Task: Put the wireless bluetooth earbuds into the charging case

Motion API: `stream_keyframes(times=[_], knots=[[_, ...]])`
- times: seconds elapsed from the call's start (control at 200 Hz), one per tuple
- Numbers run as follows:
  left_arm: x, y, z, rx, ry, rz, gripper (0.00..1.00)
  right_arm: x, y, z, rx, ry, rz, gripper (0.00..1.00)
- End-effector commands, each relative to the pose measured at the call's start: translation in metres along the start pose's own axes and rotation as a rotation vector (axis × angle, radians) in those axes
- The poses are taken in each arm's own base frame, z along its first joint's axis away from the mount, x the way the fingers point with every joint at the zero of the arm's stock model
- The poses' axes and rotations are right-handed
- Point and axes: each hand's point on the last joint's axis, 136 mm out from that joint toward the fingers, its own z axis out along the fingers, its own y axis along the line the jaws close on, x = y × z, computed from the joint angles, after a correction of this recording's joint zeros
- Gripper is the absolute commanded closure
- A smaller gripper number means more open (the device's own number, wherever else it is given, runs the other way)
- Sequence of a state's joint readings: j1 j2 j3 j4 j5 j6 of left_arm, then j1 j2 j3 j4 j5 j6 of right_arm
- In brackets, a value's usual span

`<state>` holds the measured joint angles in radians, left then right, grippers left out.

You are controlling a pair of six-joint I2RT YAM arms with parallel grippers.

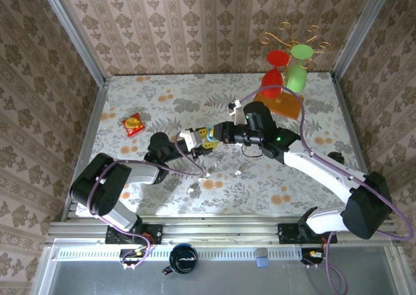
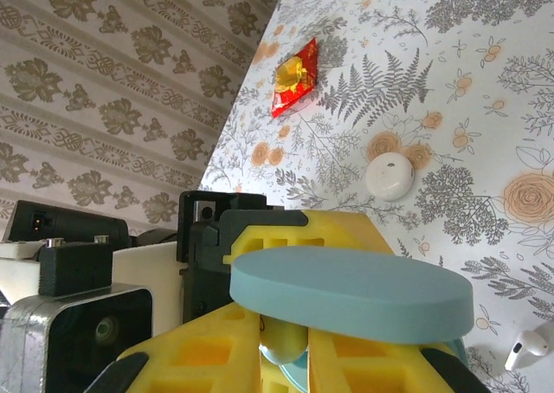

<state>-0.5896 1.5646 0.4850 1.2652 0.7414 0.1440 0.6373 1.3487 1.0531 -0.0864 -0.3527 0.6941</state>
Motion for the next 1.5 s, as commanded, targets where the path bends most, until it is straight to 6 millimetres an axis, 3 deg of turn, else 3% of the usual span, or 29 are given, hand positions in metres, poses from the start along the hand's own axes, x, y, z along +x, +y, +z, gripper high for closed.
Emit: stream_keyframes(times=[0.0, 0.455, 0.6, 0.785, 0.97, 1.245, 1.495], knots=[[-0.017, 0.001, 0.005, 0.018, -0.049, 0.045, 0.66, 0.001, -0.003, 0.006, -0.013, 0.001, 0.022, 0.81], [-0.014, 0.016, 0.009, -0.05, -0.038, 0.029, 0.66, 0.012, -0.008, 0.009, -0.019, 0.035, 0.063, 0.8], [-0.017, 0.014, 0.01, -0.032, -0.046, 0.026, 0.65, 0.014, -0.019, 0.01, 0.032, 0.042, 0.055, 0.76], [-0.015, 0.012, 0.008, -0.032, -0.041, 0.029, 0.65, 0.004, -0.014, 0.001, 0.032, -0.007, 0.019, 0.56], [-0.008, 0.013, 0.005, -0.039, -0.026, 0.023, 0.65, -0.001, -0.001, -0.012, -0.015, -0.049, -0.049, 0.44], [0.001, 0.009, -0.005, -0.017, -0.007, 0.028, 0.66, -0.026, 0.029, -0.039, -0.044, -0.118, -0.22, 0.41], [-0.005, 0.006, -0.011, -0.011, -0.017, 0.023, 0.65, -0.046, 0.021, -0.025, 0.022, -0.087, -0.239, 0.41]])
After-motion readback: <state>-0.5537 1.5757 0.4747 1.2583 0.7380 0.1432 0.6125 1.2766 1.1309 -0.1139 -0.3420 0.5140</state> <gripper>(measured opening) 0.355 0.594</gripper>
